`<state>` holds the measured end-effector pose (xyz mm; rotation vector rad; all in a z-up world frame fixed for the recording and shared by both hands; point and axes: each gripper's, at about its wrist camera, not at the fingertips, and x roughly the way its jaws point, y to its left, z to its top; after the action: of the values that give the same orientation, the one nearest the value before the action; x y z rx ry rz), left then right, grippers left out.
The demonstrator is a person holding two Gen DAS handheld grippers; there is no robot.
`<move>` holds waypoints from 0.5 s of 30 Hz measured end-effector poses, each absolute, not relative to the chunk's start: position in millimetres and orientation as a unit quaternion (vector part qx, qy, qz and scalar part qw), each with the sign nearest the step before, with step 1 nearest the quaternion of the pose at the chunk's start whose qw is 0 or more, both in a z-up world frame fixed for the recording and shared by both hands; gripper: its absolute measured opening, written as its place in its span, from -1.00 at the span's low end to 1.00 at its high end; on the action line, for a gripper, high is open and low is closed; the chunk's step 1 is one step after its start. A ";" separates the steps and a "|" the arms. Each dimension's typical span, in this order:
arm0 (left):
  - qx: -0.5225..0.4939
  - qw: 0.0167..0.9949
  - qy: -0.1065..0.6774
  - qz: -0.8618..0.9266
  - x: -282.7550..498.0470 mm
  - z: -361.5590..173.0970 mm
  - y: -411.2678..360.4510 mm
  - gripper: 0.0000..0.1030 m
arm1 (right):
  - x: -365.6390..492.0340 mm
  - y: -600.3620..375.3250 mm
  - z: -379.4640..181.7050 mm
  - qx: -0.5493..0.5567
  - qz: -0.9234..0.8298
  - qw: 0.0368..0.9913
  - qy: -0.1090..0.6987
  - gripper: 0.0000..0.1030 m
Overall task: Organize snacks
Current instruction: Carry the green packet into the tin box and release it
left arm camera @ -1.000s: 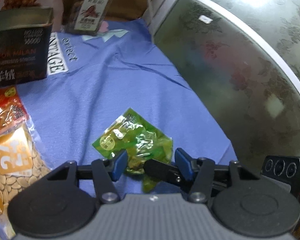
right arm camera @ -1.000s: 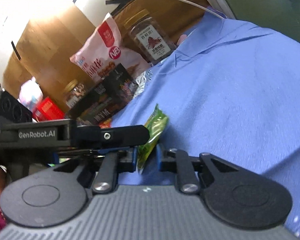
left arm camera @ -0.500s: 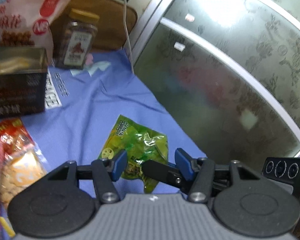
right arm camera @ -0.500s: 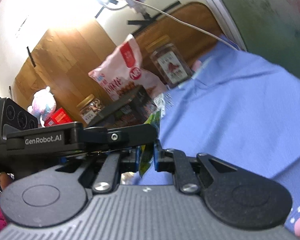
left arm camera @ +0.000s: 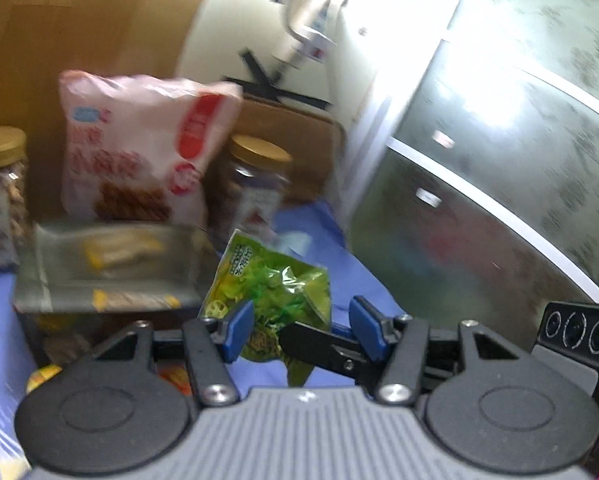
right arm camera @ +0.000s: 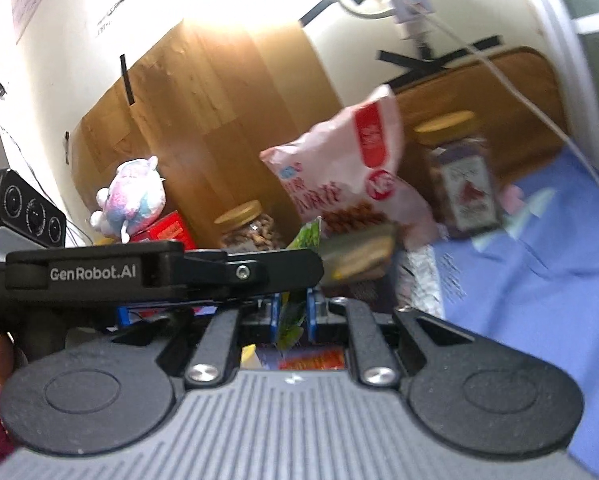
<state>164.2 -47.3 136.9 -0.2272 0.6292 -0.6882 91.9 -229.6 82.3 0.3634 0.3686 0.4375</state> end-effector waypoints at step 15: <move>-0.135 0.905 0.320 -0.245 239.8 110.1 15.2 0.11 | 207.7 -159.7 70.5 0.092 0.208 0.942 0.248 -0.27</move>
<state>239.8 15.2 110.1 -0.2786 0.6611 -0.5062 207.7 -159.7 70.5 0.1879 0.5049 0.4253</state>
